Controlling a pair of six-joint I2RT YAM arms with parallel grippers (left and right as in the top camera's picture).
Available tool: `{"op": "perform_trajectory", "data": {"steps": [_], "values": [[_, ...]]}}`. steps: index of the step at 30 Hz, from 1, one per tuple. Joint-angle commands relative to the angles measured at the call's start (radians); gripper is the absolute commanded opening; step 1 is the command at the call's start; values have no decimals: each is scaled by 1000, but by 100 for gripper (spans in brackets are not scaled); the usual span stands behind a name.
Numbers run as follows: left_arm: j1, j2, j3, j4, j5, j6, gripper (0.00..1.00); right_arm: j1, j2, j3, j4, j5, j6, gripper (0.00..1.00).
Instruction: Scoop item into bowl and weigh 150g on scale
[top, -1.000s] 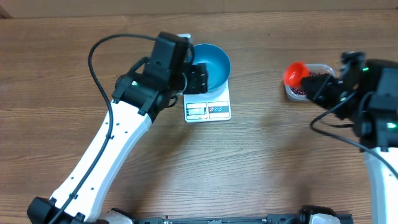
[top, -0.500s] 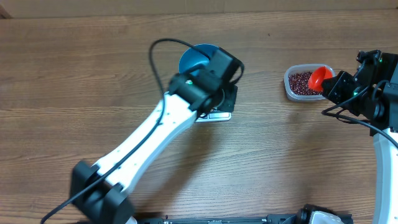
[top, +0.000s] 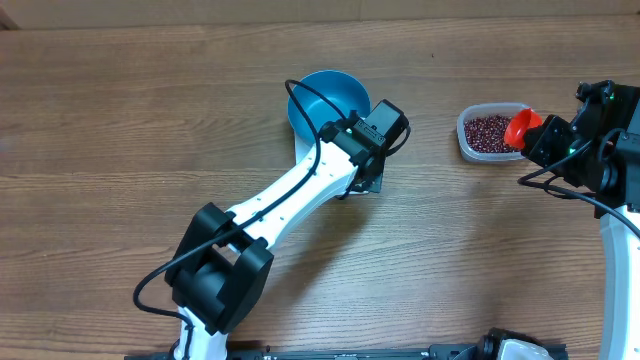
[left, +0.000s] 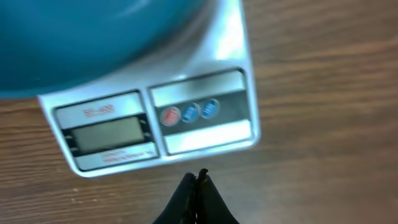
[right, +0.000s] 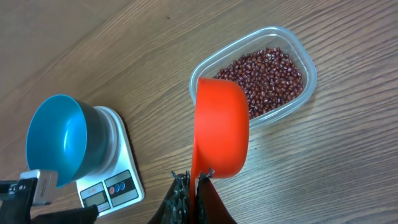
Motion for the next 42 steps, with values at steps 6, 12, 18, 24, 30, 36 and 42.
{"op": "perform_trajectory", "data": {"steps": [6, 12, 18, 24, 30, 36, 42], "values": [[-2, 19, -82, 124, -130, -31, 4, -4, -5, 18, -3, 10, -8, 4], [-2, 19, -105, 167, -140, 1, 4, -4, -5, 18, -6, 10, -8, 4], [-2, 35, -115, 194, -153, 19, 5, -4, -5, 18, -18, 10, -8, 4], [-1, 38, -172, 270, -170, 37, 4, -4, -5, 18, -27, 10, -8, 4], [0, 38, -200, 309, -178, 37, 4, -4, -5, 18, -31, 10, -8, 4], [0, 40, -228, 346, -178, 37, 4, -4, -5, 18, -31, 10, -8, 4], [7, 41, -237, 360, -175, 37, 4, -4, -5, 18, -33, 10, -8, 4]]}}
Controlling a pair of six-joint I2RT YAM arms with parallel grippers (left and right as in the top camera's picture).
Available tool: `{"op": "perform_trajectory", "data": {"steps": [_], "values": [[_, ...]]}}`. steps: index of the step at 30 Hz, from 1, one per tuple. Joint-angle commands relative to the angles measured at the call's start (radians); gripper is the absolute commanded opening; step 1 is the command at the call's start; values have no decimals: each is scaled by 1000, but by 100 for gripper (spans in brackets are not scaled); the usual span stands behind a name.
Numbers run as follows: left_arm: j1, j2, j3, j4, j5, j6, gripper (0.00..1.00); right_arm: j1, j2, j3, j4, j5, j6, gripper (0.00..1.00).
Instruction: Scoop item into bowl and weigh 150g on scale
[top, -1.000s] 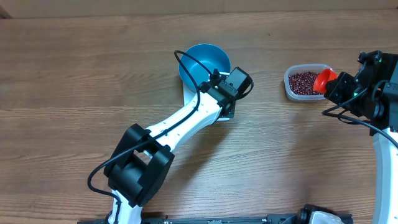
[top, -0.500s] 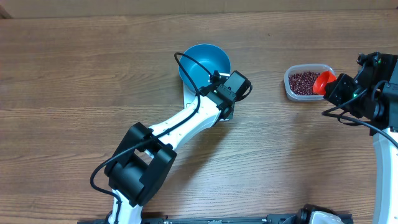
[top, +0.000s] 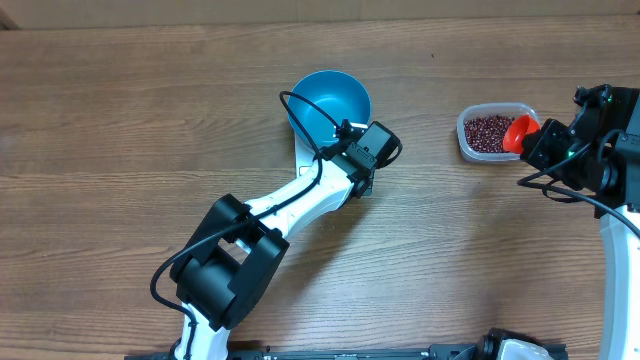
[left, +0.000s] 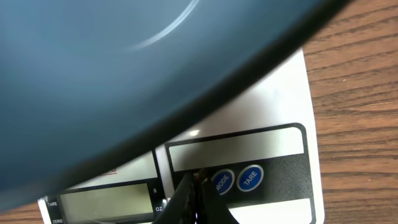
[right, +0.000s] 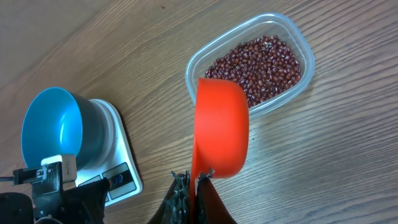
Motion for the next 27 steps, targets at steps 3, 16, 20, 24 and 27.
{"op": "perform_trajectory", "data": {"steps": [3, 16, 20, 24, 27], "values": [[6, 18, -11, 4, -21, 12, 4, -4, -5, 18, 2, 7, -8, 4], [23, 69, -11, 18, -21, 12, 4, -4, -5, 18, -2, 7, -8, 4], [33, 76, -11, 18, -12, 8, 5, -4, -5, 18, -2, 7, -8, 4], [33, 76, -11, 19, -12, 9, 4, -4, -5, 18, -2, 7, -8, 4], [33, 76, -11, 16, 12, 10, 4, -4, -5, 18, -1, 7, -8, 4]]}}
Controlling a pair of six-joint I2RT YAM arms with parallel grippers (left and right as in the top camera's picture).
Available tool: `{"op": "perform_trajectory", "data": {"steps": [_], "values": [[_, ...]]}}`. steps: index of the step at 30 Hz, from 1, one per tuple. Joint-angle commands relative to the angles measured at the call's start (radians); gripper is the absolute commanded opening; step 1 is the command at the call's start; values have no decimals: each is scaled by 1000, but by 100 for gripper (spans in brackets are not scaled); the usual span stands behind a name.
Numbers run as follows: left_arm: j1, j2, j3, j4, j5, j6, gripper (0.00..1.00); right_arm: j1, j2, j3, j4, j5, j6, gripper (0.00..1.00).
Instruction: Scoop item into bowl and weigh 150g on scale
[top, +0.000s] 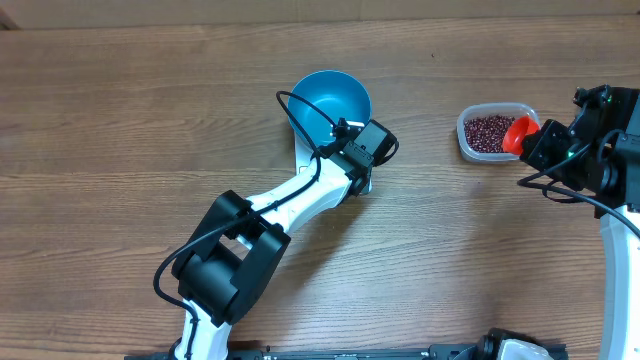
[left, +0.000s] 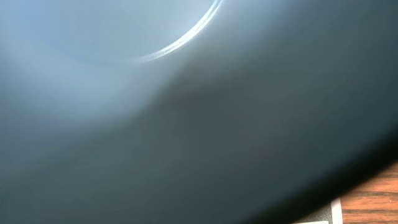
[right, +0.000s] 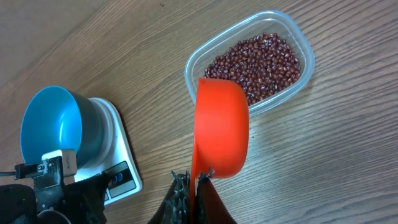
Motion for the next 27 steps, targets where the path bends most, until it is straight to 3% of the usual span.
{"op": "perform_trajectory", "data": {"steps": [1, 27], "values": [[13, 54, -11, -9, 32, 10, 4, -4, -5, 18, 5, 7, -8, 4], [13, 54, -11, -49, 143, 31, 4, -4, -5, 18, -3, 7, -8, 4]]}}
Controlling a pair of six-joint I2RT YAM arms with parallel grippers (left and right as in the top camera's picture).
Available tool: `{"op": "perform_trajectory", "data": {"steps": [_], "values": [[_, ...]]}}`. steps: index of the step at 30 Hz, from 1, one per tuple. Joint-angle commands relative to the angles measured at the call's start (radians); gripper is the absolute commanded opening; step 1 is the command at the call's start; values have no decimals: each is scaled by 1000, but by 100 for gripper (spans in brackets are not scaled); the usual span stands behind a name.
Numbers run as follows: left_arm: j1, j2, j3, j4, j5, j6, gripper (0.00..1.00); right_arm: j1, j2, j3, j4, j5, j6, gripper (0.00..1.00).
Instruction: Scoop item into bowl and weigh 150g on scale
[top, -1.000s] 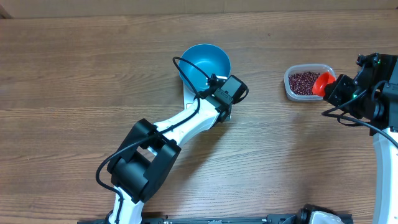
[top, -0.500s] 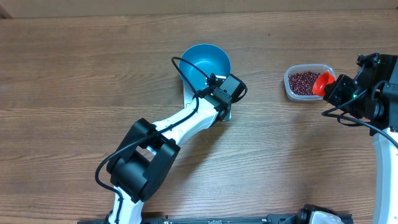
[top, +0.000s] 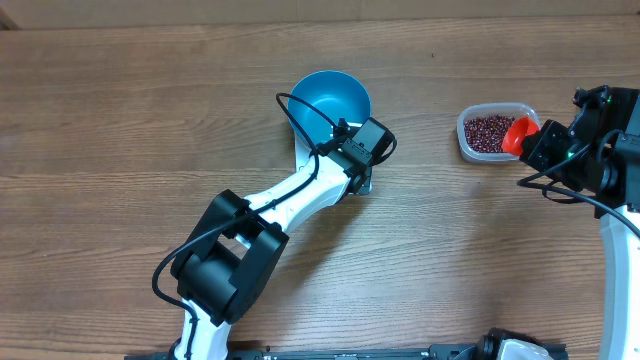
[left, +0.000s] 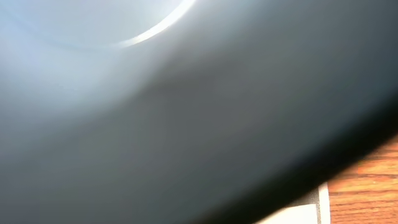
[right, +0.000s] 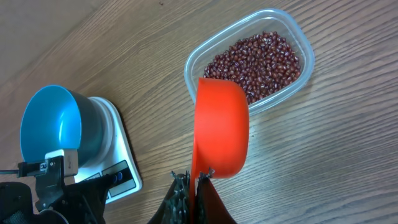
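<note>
A blue bowl (top: 330, 102) stands on a white scale (right: 118, 163). My left gripper (top: 358, 166) is low over the scale's button panel, right beside the bowl. In the left wrist view the blurred bowl wall (left: 186, 106) fills the frame and hides the fingers; only a scale corner (left: 310, 210) shows. My right gripper (right: 194, 179) is shut on the handle of an orange-red scoop (right: 221, 127). It holds the scoop on edge in the air near a clear tub of red beans (right: 256, 59). The scoop's inside faces away from the wrist camera.
Brown wooden table (top: 120, 120) all round. The left arm (top: 290, 205) stretches from the near edge up to the scale. The bean tub (top: 488, 130) sits to the right of the bowl, with bare wood between them.
The left wrist camera has crept a little closer against the bowl, which now covers slightly more of its view. The right gripper and scoop have not moved.
At first my shut left gripper hung just in front of the scale's panel. Later its tips were at the scale's buttons. After that the wrist was pressed in under the bowl's wall, as now. The right gripper held the scoop by the bean tub throughout.
</note>
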Motion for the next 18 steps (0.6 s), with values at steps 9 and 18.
{"op": "perform_trajectory", "data": {"steps": [9, 18], "values": [[2, 3, 74, -79, 65, 100, 4, -4, -5, 18, 6, 8, -8, 4], [1, -203, 222, -184, 68, 184, 4, -4, -5, 18, 6, 8, -8, 4]]}}
